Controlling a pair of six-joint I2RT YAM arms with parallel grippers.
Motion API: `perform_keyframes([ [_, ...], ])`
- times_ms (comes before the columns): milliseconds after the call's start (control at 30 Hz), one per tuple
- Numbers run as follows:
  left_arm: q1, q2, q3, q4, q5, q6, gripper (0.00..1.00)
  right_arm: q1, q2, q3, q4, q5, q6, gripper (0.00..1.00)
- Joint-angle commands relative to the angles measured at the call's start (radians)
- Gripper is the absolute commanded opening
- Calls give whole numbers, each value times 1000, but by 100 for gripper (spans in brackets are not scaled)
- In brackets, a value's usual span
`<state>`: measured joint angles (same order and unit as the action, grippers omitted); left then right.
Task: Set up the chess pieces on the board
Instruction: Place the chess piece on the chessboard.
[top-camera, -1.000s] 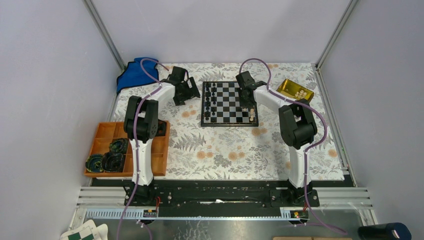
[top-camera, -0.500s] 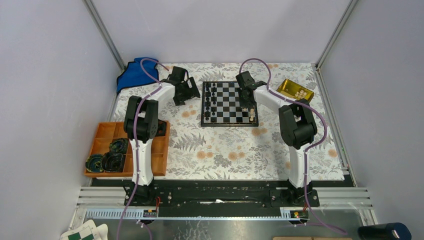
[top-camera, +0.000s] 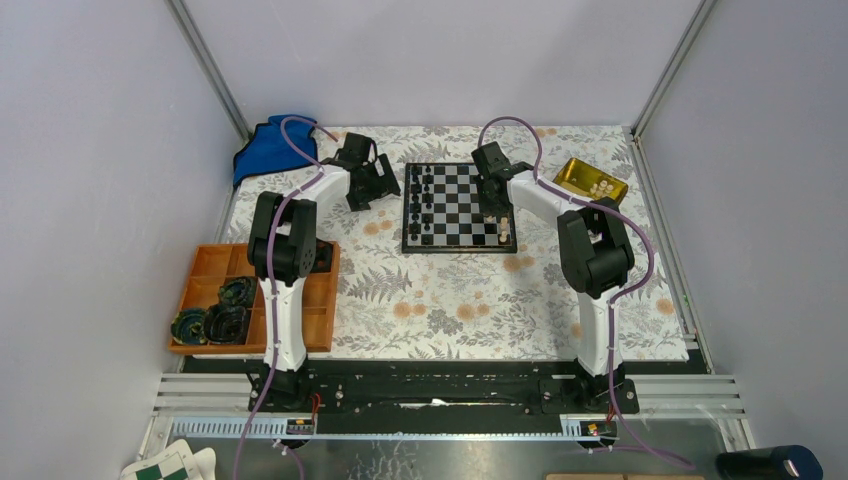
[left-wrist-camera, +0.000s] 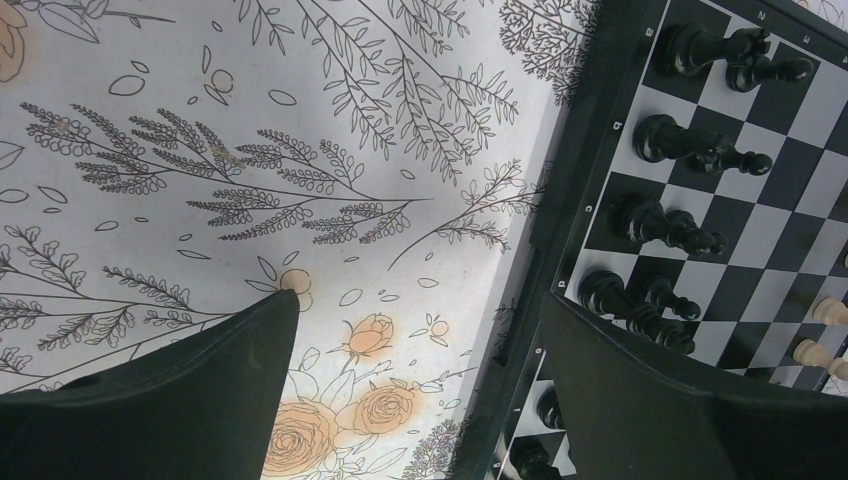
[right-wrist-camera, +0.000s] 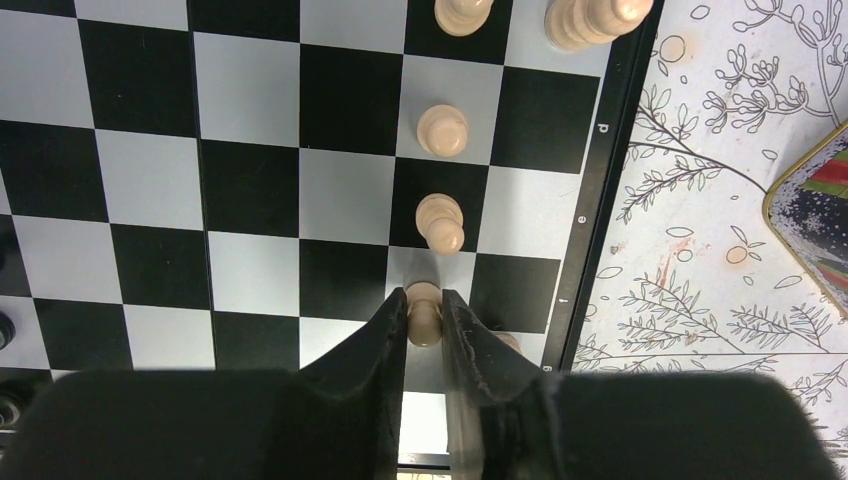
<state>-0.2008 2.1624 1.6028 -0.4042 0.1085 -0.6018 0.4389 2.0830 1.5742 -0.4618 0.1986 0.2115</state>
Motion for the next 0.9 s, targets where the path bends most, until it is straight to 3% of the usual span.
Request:
perform_keyframes([
  [0,-2,34,-25,-10,24,-10,99,5,-3,32,6,16,-14,26],
  [400,-2,31,-34,-9,22,-10,99,7,-34,49,-7,9,-17,31],
  [733,-2,24,-41,-10,17,-9,99,6,-153,92,-42,19,-10,34],
  [867,-2,19,-43,-10,13,-7,99,-11,-216,101,-56,99,-4,42],
])
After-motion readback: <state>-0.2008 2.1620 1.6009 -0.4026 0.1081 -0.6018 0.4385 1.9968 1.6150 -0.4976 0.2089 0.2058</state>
